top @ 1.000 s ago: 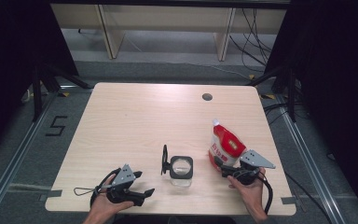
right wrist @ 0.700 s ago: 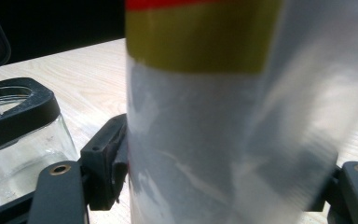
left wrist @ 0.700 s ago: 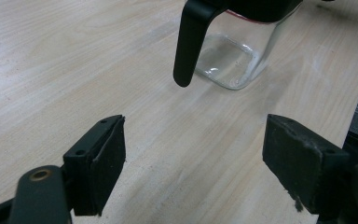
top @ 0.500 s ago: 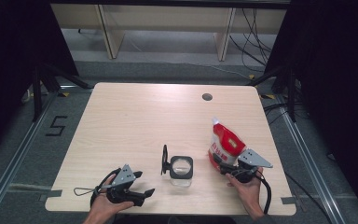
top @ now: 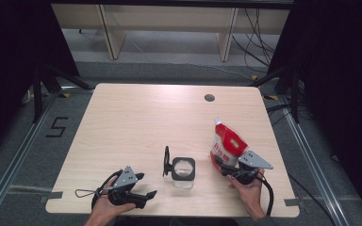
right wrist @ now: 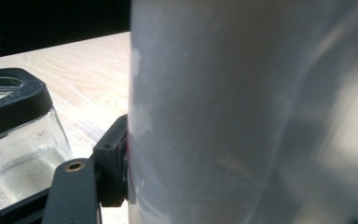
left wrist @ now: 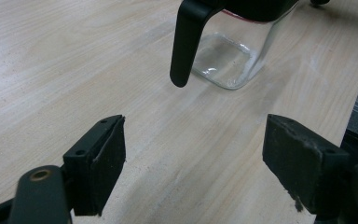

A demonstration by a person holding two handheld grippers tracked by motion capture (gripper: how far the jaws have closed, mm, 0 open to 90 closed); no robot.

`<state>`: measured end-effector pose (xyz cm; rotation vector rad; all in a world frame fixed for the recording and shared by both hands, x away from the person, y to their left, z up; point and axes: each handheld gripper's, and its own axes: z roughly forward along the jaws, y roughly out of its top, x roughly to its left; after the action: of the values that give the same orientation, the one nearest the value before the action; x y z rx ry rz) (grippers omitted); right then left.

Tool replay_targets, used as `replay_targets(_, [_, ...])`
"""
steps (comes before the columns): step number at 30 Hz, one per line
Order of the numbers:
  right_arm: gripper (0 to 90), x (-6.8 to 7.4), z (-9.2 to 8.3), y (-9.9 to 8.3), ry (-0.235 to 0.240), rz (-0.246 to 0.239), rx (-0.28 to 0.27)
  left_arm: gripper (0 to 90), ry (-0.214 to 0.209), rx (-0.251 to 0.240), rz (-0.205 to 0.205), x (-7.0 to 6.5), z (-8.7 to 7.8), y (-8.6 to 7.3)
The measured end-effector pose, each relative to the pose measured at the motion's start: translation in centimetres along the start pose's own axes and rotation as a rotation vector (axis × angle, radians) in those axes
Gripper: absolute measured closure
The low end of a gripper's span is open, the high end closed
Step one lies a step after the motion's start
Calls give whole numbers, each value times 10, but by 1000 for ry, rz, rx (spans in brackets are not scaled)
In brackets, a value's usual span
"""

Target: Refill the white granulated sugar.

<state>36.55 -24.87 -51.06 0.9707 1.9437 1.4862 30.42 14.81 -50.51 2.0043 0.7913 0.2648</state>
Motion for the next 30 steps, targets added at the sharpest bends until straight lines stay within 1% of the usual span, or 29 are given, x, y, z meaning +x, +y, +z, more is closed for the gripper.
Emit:
replay_targets(1, [342,1,1,0,-12,1,0,208,0,5,22,1,-1,0])
replay_targets(2, [342,0,1,0,-5,-8,13,208,-2,-2,20,1,0,1])
replay_targets(3, [342,-1,1,0,1,-9,12,208,4,6,13,1,-1,0])
replay_targets(4, [342,-1,2,-1,-3,-7,8,208,1,-1,10,0,0,0])
replay_targets(5, [342,0,2,-1,7,5,13,208,2,9,25,1,-1,1])
replay_targets(6, [341,1,1,-1,-15,23,18,208,4,7,21,2,-1,1])
replay_targets(7, [340,1,2,-2,-19,25,9,208,5,11,18,2,-1,1])
replay_targets(9, [339,1,3,-1,-5,30,17,208,-3,10,25,2,-1,1])
replay_targets(10, [338,2,3,-2,-13,33,21,208,-3,10,26,2,-2,1])
replay_targets(11, [337,-1,4,-1,-1,2,14,208,-3,10,27,2,-2,1])
replay_targets(12, [336,0,4,-2,-6,6,21,208,-3,11,26,2,-1,1])
replay_targets(13, [337,-1,4,-2,-9,-7,19,208,-3,11,24,2,-1,1])
replay_targets(15, [341,0,5,-2,-11,-5,17,208,-2,11,22,2,-1,1])
replay_targets(16, [345,-1,5,-2,-17,-12,16,208,-3,11,23,2,-1,1])
replay_targets(17, [349,-1,5,-2,-21,-8,18,208,-1,7,23,2,-1,1])
replay_targets(18, [353,0,5,-1,-20,-1,20,208,3,16,10,2,0,0])
replay_targets(19, [357,0,5,-1,-21,8,24,208,-3,13,6,1,0,0])
replay_targets(20, [361,1,4,-1,-22,20,30,208,-3,13,9,1,0,0])
replay_targets(21, [365,2,4,0,-37,24,31,208,-3,13,8,1,0,0])
replay_targets(22, [369,3,4,0,-40,22,33,208,0,24,23,3,-1,0])
replay_targets(23, [373,1,4,1,-35,4,30,208,1,27,25,3,-1,1])
replay_targets(24, [376,4,3,1,-44,30,45,208,3,30,26,3,-1,0])
replay_targets(25, [378,4,2,2,-48,15,51,208,-1,17,22,2,1,0])
replay_targets(26, [380,3,3,3,-38,1,49,208,1,20,31,3,1,0])
replay_targets(27, [381,5,2,4,-26,9,63,208,-4,23,35,4,1,0])
replay_targets(28, [383,4,2,4,-27,-32,57,208,0,36,40,4,0,0])
replay_targets(29, [384,6,1,5,-34,-47,61,208,-3,23,9,2,1,-1])
replay_targets(30, [386,5,0,6,-53,-95,52,208,-1,16,1,1,1,-1])
